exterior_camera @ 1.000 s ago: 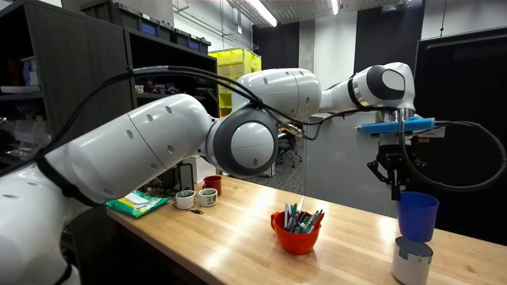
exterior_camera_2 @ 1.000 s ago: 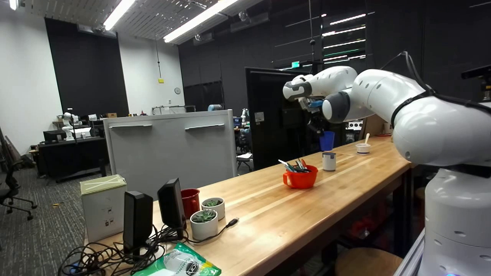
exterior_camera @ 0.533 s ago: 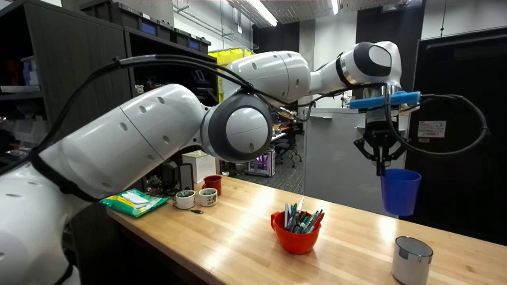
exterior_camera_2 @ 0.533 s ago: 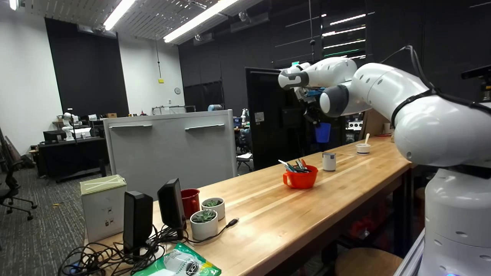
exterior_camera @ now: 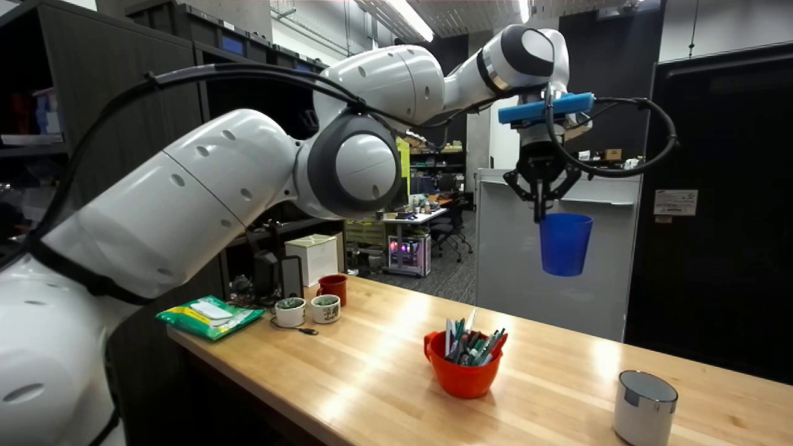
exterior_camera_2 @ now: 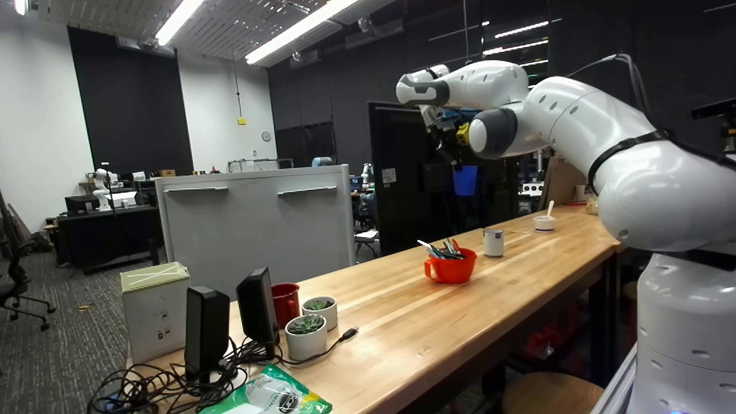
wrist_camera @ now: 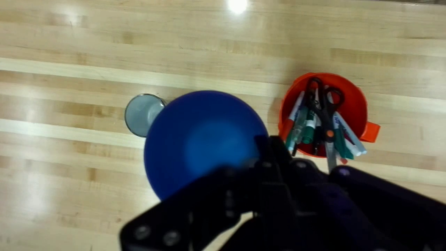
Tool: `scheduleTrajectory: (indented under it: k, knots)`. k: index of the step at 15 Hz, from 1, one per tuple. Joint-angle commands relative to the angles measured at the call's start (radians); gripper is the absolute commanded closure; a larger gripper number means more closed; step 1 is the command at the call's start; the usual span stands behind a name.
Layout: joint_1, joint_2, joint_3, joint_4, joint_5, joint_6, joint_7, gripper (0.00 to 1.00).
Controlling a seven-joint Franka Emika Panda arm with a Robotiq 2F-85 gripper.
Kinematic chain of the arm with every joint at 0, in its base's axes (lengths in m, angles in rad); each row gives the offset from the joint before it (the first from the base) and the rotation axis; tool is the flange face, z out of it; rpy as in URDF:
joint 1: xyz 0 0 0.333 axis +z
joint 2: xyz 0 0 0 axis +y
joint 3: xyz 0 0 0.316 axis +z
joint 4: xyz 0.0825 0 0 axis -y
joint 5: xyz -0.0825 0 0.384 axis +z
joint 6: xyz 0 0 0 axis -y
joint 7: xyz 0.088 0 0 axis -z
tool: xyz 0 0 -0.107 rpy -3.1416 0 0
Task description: Remove the blue cup from the white cup
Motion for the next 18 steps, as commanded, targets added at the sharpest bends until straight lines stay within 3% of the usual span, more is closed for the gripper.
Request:
scheduleTrajectory:
  k: [1,11,12,13,14,15,16,18]
  knots:
    - [0.082,-0.055,0.026,-0.032,-0.023,-0.041,0.002,0.99]
    - [0.319,-0.072,0.05,-0.041,-0.084,-0.097,-0.022,0.99]
    - [0.338,-0.07,0.052,-0.045,-0.09,-0.098,-0.021,0.99]
    - [0.353,-0.03,0.041,0.023,-0.089,-0.124,-0.032,0.99]
    - [0.368,-0.061,0.055,-0.032,-0.098,-0.106,-0.024,0.99]
    - [0.38,-0.03,0.044,0.023,-0.089,-0.132,-0.029,0.99]
    - [0.39,-0.062,0.06,-0.034,-0.095,-0.114,-0.017,0.99]
    - [0.403,-0.032,0.052,0.015,-0.077,-0.149,-0.027,0.99]
